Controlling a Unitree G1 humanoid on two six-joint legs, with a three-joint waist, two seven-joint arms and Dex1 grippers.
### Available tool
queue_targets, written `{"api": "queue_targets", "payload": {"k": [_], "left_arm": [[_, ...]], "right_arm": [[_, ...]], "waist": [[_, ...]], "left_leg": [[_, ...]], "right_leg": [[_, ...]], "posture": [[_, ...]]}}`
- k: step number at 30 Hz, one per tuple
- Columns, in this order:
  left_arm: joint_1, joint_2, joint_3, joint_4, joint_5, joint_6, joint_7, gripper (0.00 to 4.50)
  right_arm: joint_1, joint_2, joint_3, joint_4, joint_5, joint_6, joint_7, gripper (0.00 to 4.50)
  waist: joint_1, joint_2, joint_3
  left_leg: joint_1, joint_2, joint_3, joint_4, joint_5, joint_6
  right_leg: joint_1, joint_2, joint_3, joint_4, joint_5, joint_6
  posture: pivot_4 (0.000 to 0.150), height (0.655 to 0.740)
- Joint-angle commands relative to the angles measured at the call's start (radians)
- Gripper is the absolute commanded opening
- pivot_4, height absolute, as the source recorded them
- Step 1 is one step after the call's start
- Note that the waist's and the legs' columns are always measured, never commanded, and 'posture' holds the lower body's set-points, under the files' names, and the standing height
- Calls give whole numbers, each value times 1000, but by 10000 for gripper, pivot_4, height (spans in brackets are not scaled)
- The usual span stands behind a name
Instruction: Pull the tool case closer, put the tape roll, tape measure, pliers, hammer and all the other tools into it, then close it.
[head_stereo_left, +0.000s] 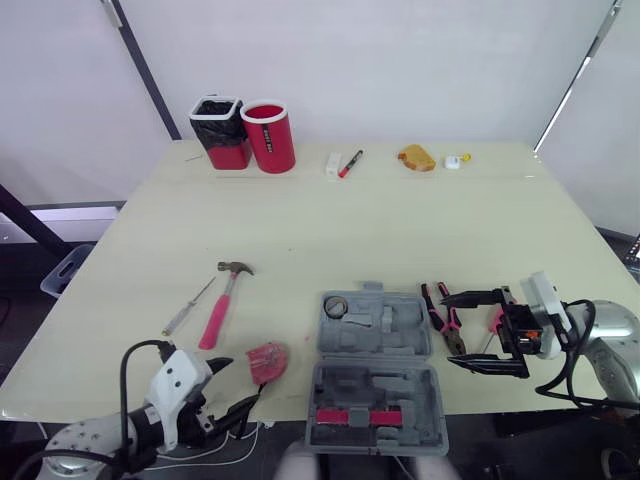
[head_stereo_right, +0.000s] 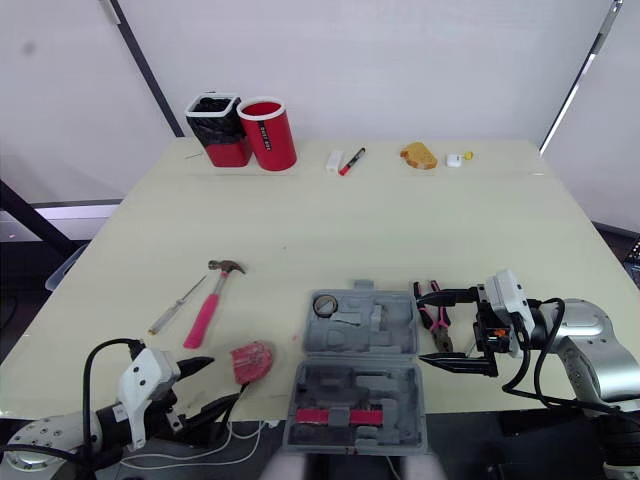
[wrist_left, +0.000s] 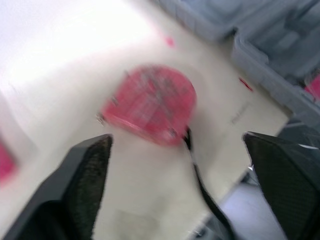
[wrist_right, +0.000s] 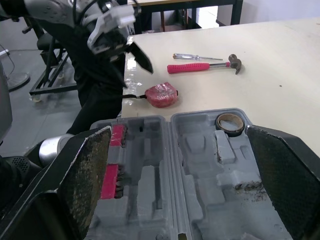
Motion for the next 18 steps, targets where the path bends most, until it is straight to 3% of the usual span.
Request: {"api": "queue_targets", "payload": {"k": [1,10,18], "left_arm": [[-76,29,-32,122,26,-120,-80,44488],[-289,18,-172,352,67,-202,-157,44488],[-352,13,-242,461,115,-232,-166,44488]], "right_arm": [[3,7,-11,-26,7,-17,-11,45000],[16,13,-20,-47,17,-4,-40,45000],[15,13,-16,-63,14,-3,-64,45000]], "waist": [[2,0,0],[0,0,0],[-1,0,0]], "left_leg": [[0,0,0,0,0,0],[-1,0,0,0,0,0],[-1,0,-1,0,0,0]], "right_leg": [[0,0,0,0,0,0],[0,0,0,0,1,1],[0,1,-1,1,1,2]], "posture": [[1500,7400],[1500,7400],[1500,7400]]}}
